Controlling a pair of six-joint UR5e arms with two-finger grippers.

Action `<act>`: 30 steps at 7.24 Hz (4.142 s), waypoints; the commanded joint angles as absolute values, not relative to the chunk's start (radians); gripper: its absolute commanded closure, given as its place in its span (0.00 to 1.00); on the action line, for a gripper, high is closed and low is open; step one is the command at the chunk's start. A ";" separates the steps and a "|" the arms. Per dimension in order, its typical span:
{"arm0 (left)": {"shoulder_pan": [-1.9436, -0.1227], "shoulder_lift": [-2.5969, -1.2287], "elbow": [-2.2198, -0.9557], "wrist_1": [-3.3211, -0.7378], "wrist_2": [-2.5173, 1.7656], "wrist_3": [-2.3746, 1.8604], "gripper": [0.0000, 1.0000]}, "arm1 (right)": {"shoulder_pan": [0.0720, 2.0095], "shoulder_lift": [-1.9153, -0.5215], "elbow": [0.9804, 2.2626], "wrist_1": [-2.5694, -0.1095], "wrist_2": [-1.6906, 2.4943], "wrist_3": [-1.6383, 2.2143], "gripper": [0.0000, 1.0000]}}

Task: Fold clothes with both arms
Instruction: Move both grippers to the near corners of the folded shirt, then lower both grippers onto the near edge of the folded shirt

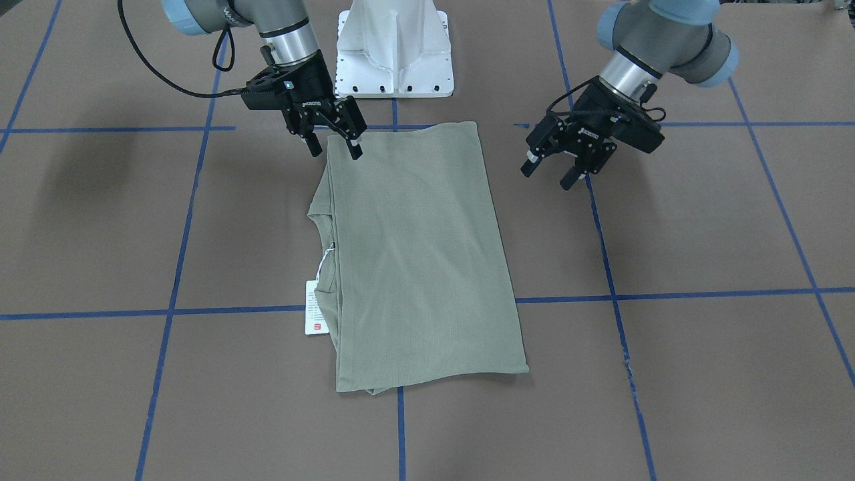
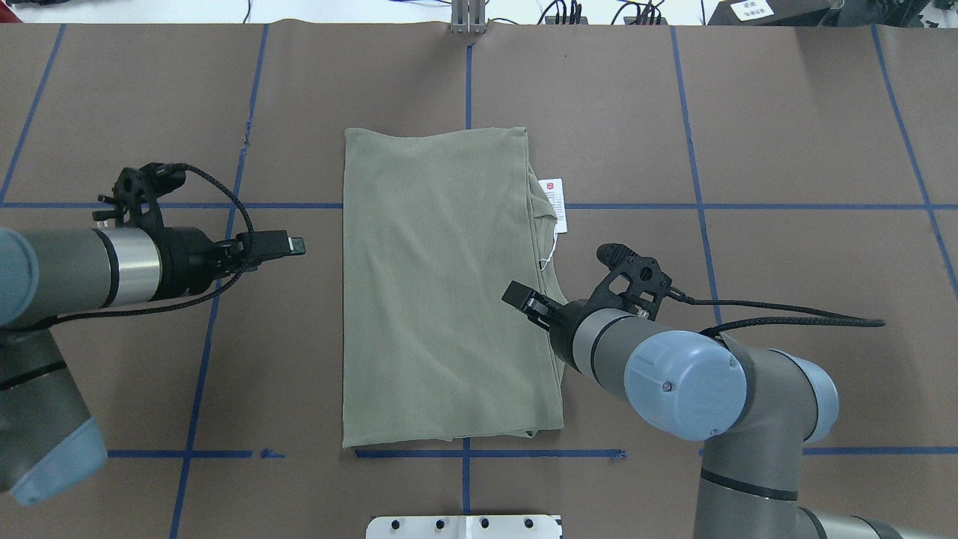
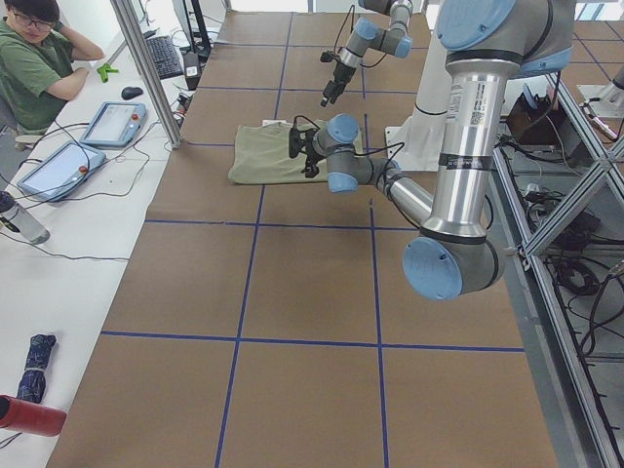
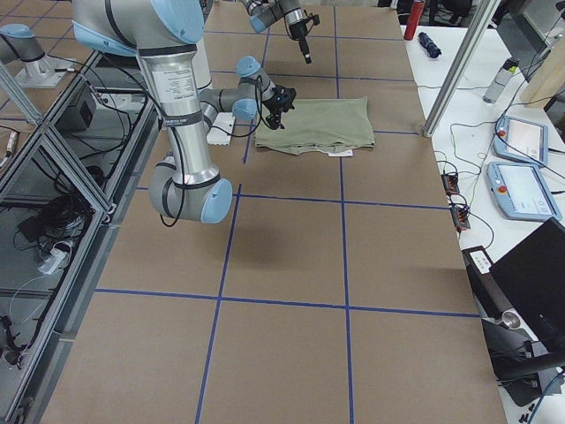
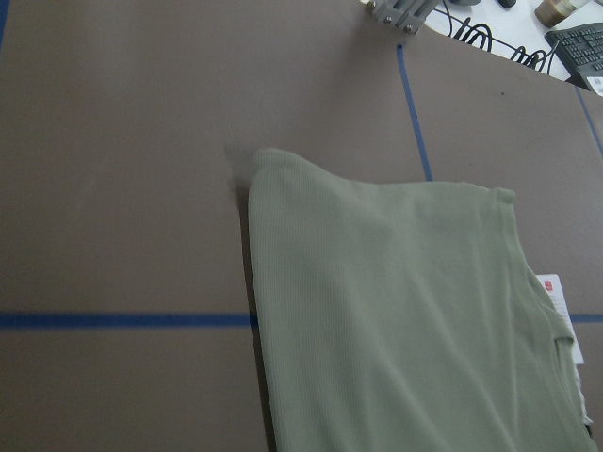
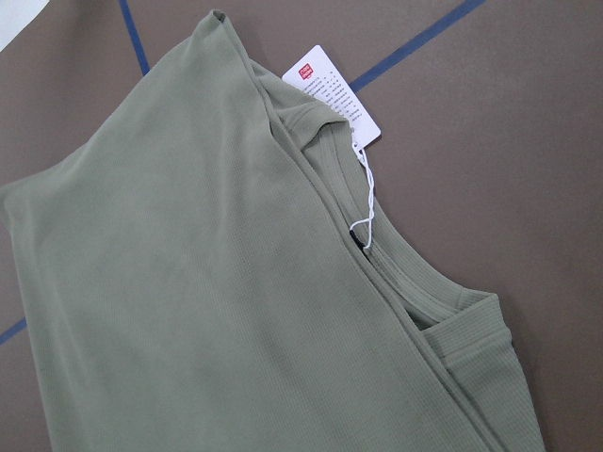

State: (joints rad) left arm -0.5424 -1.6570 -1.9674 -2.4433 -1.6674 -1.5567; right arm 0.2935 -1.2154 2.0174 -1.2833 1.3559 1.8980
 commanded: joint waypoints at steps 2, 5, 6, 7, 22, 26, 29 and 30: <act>-0.239 -1.628 -1.996 -2.439 -1.320 -1.923 0.00 | 0.291 -1.218 2.016 -1.282 1.330 1.931 0.00; -0.094 -1.637 -1.941 -2.439 -1.212 -2.011 0.00 | 0.288 -1.216 2.014 -1.282 1.322 1.933 0.00; -0.072 -1.652 -1.913 -2.439 -1.191 -2.023 0.00 | 0.287 -1.218 2.014 -1.282 1.322 1.933 0.00; -0.058 -1.666 -1.887 -2.439 -1.189 -2.040 0.00 | 0.284 -1.216 2.013 -1.282 1.315 1.933 0.00; -0.043 -1.710 -1.862 -2.437 -1.190 -2.028 1.00 | 0.188 -1.213 1.994 -1.314 1.238 2.046 0.02; -0.043 -1.712 -1.862 -2.437 -1.192 -2.026 1.00 | 0.111 -1.213 1.968 -1.428 1.246 2.175 0.18; -0.043 -1.712 -1.862 -2.437 -1.192 -2.026 1.00 | 0.071 -1.201 1.927 -1.427 1.244 2.177 0.18; -0.043 -1.712 -1.862 -2.437 -1.192 -2.026 1.00 | 0.058 -1.201 1.927 -1.427 1.240 2.183 0.18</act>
